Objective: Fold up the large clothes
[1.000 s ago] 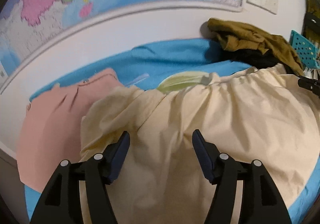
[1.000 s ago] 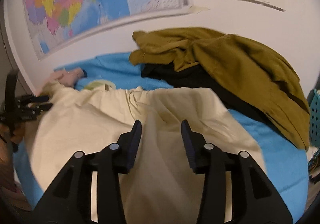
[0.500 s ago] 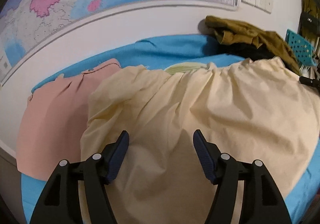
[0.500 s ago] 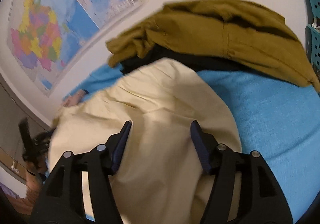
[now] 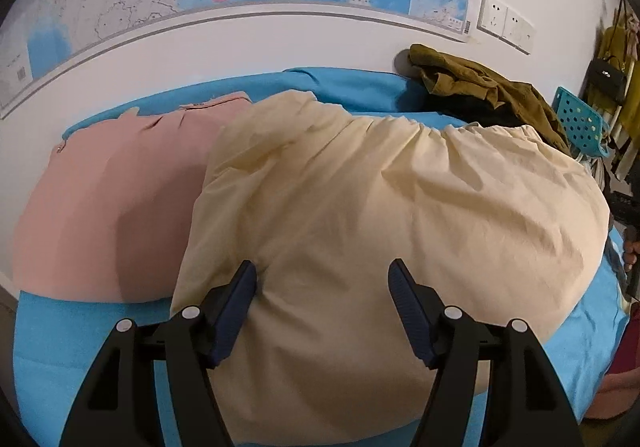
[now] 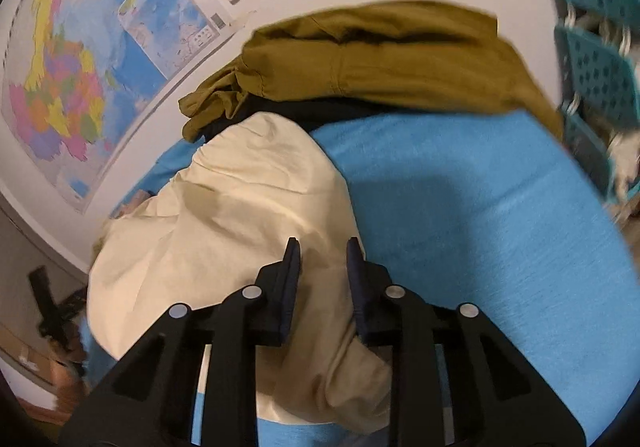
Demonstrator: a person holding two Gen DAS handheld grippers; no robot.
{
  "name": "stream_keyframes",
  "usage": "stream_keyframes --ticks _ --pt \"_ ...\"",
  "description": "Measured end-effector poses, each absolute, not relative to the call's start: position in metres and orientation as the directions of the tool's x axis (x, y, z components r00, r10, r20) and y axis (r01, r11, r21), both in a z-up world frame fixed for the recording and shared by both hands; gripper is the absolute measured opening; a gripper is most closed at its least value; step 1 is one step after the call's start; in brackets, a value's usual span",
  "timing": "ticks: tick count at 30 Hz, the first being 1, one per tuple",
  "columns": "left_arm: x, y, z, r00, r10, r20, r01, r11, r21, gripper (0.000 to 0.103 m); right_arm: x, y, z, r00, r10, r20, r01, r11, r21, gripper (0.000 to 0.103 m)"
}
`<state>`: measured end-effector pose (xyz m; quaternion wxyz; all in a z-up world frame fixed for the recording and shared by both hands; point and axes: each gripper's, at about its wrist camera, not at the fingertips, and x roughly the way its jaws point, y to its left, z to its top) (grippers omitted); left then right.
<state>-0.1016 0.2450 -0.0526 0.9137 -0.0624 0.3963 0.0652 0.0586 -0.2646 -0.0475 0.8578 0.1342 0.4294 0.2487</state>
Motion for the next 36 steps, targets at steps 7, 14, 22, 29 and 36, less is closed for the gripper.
stream_keyframes --ticks 7,14,22,29,36 --pt "-0.127 0.23 -0.037 0.704 0.068 -0.707 -0.197 0.975 -0.103 0.076 -0.004 -0.176 0.027 0.496 0.655 -0.57 -0.664 0.709 0.237 0.058" --pt "-0.147 0.208 -0.039 0.694 0.062 -0.717 -0.214 0.969 -0.122 0.08 -0.063 -0.068 0.025 0.345 0.711 -0.612 -0.887 0.46 0.035 0.074" --pt "-0.166 0.189 -0.042 0.685 0.052 -0.727 -0.214 0.968 -0.133 0.084 -0.116 -0.005 -0.013 0.327 0.643 -0.693 -0.945 0.242 -0.221 0.077" --pt "-0.172 0.183 -0.05 0.673 0.014 -0.739 -0.212 0.962 -0.174 0.084 -0.119 0.011 -0.046 0.475 0.575 -0.666 -0.871 0.2 -0.448 0.072" --pt "-0.169 0.182 -0.068 0.652 -0.165 -0.74 -0.156 0.926 -0.345 0.084 -0.115 0.001 -0.031 0.426 0.613 -0.665 -0.902 0.233 -0.364 0.047"
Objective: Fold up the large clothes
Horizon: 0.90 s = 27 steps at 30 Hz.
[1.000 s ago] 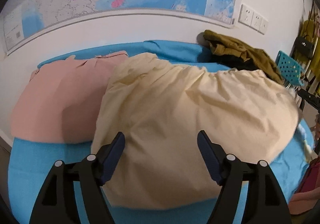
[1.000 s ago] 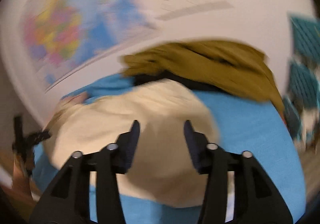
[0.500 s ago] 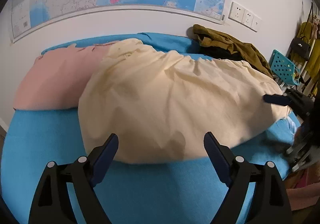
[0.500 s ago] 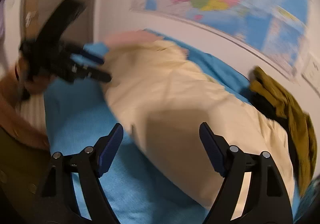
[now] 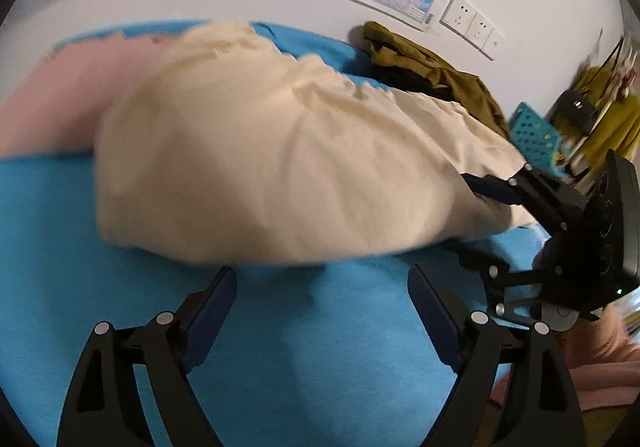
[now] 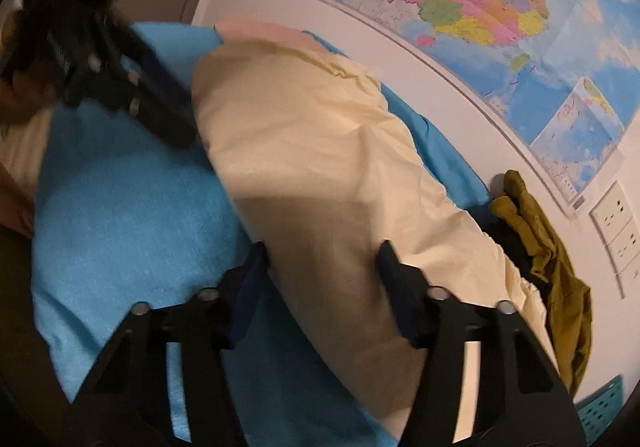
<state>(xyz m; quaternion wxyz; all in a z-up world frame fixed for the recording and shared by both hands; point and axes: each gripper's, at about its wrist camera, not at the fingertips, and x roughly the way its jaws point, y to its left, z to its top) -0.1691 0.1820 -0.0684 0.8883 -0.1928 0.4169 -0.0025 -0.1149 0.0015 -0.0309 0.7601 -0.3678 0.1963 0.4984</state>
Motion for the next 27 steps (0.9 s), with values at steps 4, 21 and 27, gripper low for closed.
stream_keyframes --ticks 4,21,27 --pt "-0.164 0.187 -0.077 0.657 -0.266 -0.706 -0.132 0.881 -0.455 0.084 -0.107 -0.003 -0.017 0.395 0.642 -0.657 -0.919 0.281 -0.277 0.04" --pt "-0.135 0.23 -0.092 0.795 -0.344 -0.5 -0.194 0.638 -0.746 0.086 -0.07 -0.032 0.011 0.363 0.719 -0.593 -0.896 0.444 -0.01 0.019" --pt "-0.098 0.233 -0.093 0.764 -0.326 -0.557 -0.21 0.69 -0.692 0.085 -0.065 -0.068 0.005 0.172 0.787 -0.593 -0.875 0.399 0.275 0.035"
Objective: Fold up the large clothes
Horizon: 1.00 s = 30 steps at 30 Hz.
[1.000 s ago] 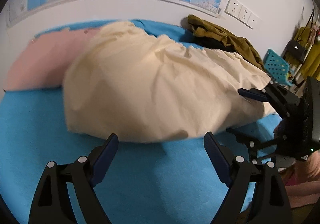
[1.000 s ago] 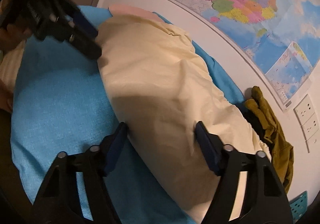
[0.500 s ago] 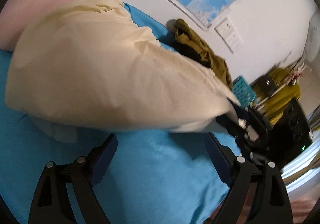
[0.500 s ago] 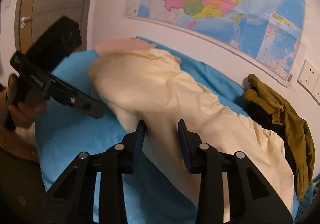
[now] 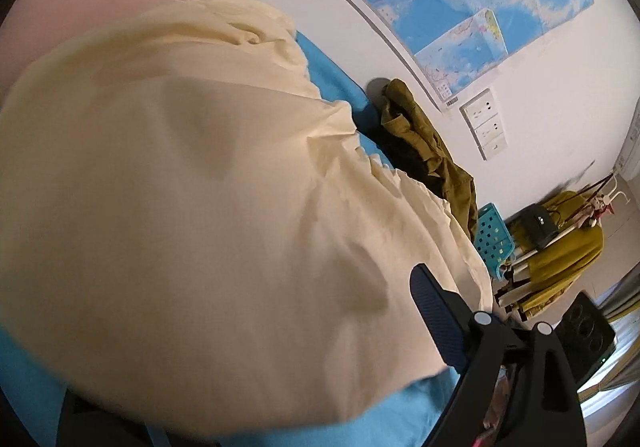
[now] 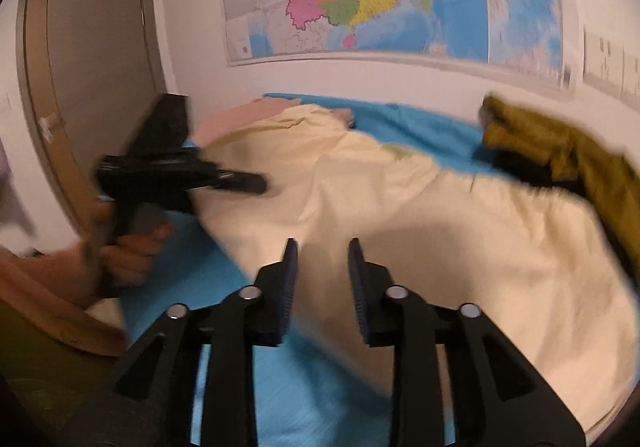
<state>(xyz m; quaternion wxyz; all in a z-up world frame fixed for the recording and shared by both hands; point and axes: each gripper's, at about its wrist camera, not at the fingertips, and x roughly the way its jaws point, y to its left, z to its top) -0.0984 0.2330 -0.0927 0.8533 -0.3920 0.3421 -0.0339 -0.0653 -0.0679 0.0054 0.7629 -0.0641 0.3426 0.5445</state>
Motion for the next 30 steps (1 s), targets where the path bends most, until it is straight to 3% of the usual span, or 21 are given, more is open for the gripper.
stream_keyframes --ticks 1,3,5,9,11,14,19,22,27,30 --pt "-0.096 0.235 -0.094 0.758 -0.324 -0.566 -0.22 0.691 -0.689 0.082 -0.066 -0.077 0.004 0.15 0.796 -0.586 -0.859 0.399 0.322 0.037" --pt "-0.09 0.238 -0.094 0.742 -0.32 -0.589 -0.242 0.691 -0.681 0.069 -0.064 -0.1 -0.002 0.05 0.831 -0.554 -0.796 0.368 0.48 0.058" --pt "-0.09 0.236 -0.092 0.73 -0.302 -0.612 -0.249 0.717 -0.651 0.059 -0.063 -0.124 -0.013 -0.013 0.851 -0.524 -0.705 0.364 0.609 0.072" --pt "-0.094 0.23 -0.082 0.724 -0.256 -0.641 -0.25 0.768 -0.589 0.041 -0.057 -0.176 -0.041 0.036 0.862 -0.506 -0.486 0.457 0.745 0.074" --pt "-0.097 0.228 -0.077 0.726 -0.254 -0.639 -0.237 0.779 -0.58 0.038 -0.054 -0.197 -0.049 0.116 0.849 -0.516 -0.391 0.516 0.762 0.076" --pt "-0.099 0.227 -0.072 0.723 -0.273 -0.635 -0.216 0.783 -0.583 0.037 -0.053 -0.213 -0.05 0.212 0.831 -0.515 -0.305 0.557 0.773 0.077" --pt "-0.1 0.224 -0.068 0.712 -0.299 -0.635 -0.193 0.787 -0.586 0.037 -0.047 -0.202 -0.046 0.312 0.727 -0.612 -0.22 0.682 0.698 0.086" --pt "-0.102 0.225 -0.068 0.711 -0.325 -0.624 -0.169 0.782 -0.6 0.039 -0.043 -0.189 -0.047 0.364 0.682 -0.635 -0.208 0.724 0.658 0.097" --pt "-0.101 0.227 -0.071 0.706 -0.35 -0.616 -0.146 0.778 -0.611 0.043 -0.028 -0.174 -0.052 0.448 0.619 -0.645 -0.134 0.76 0.636 0.098" --pt "-0.099 0.229 -0.077 0.697 -0.358 -0.621 -0.144 0.778 -0.611 0.044 -0.012 -0.18 -0.054 0.462 0.675 -0.575 -0.116 0.689 0.715 0.093"
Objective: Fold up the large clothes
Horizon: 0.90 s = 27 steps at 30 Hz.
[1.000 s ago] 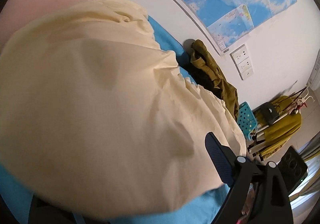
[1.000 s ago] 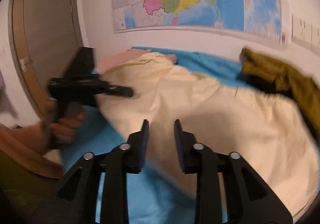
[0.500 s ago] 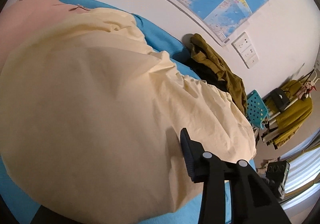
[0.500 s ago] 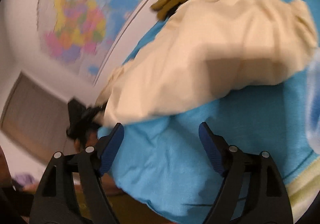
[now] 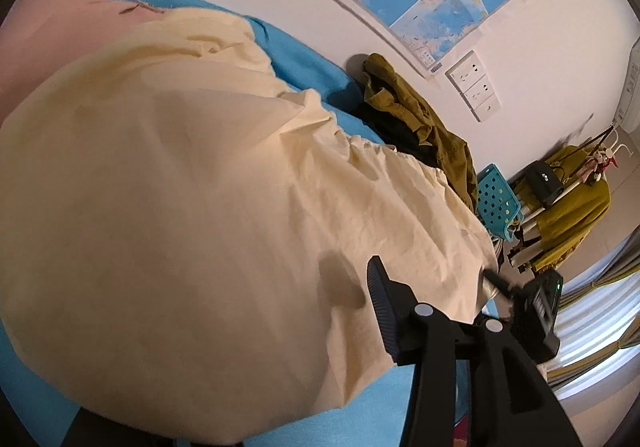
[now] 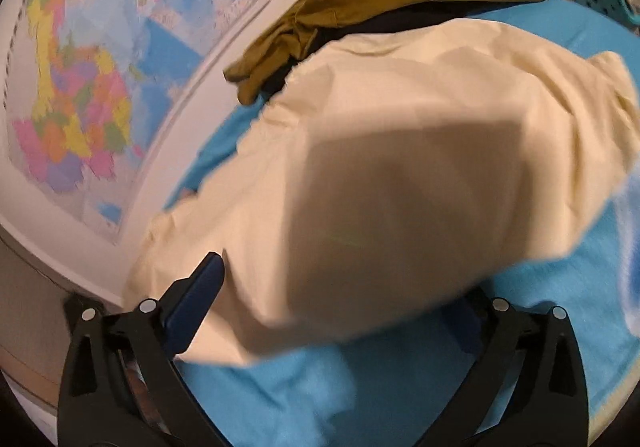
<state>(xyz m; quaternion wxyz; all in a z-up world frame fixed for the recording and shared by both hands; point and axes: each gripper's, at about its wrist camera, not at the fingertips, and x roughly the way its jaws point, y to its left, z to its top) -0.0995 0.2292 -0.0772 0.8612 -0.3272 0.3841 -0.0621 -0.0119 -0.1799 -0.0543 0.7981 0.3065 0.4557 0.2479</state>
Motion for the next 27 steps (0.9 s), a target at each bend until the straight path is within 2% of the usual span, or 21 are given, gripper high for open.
stream_keyframes --ticks 2,3,5,16,21,23,27 --pt "-0.098 0.231 -0.083 0.689 -0.356 -0.631 -0.148 0.784 -0.603 0.05 -0.006 -0.182 -0.049 0.476 0.708 -0.522 -0.137 0.646 0.751 0.09" --pt "-0.097 0.232 -0.086 0.683 -0.347 -0.642 -0.159 0.788 -0.595 0.058 -0.005 -0.183 -0.046 0.483 0.716 -0.503 -0.157 0.637 0.755 0.088" --pt "-0.095 0.234 -0.091 0.68 -0.325 -0.657 -0.185 0.791 -0.583 0.064 0.002 -0.179 -0.047 0.455 0.722 -0.522 -0.174 0.646 0.743 0.088" --pt "-0.078 0.219 -0.086 0.671 -0.169 -0.722 -0.233 0.876 -0.422 0.072 0.014 -0.164 -0.056 0.418 0.711 -0.565 -0.219 0.683 0.697 0.084" --pt "-0.072 0.218 -0.087 0.666 -0.149 -0.731 -0.246 0.881 -0.404 0.081 0.022 -0.162 -0.062 0.412 0.705 -0.577 -0.214 0.69 0.691 0.067" --pt "-0.069 0.217 -0.087 0.665 -0.138 -0.734 -0.246 0.887 -0.39 0.082 0.024 -0.162 -0.063 0.409 0.709 -0.575 -0.213 0.687 0.695 0.064" --pt "-0.065 0.217 -0.088 0.674 -0.147 -0.724 -0.24 0.883 -0.403 0.087 0.03 -0.156 -0.064 0.392 0.718 -0.574 -0.233 0.682 0.694 0.065"
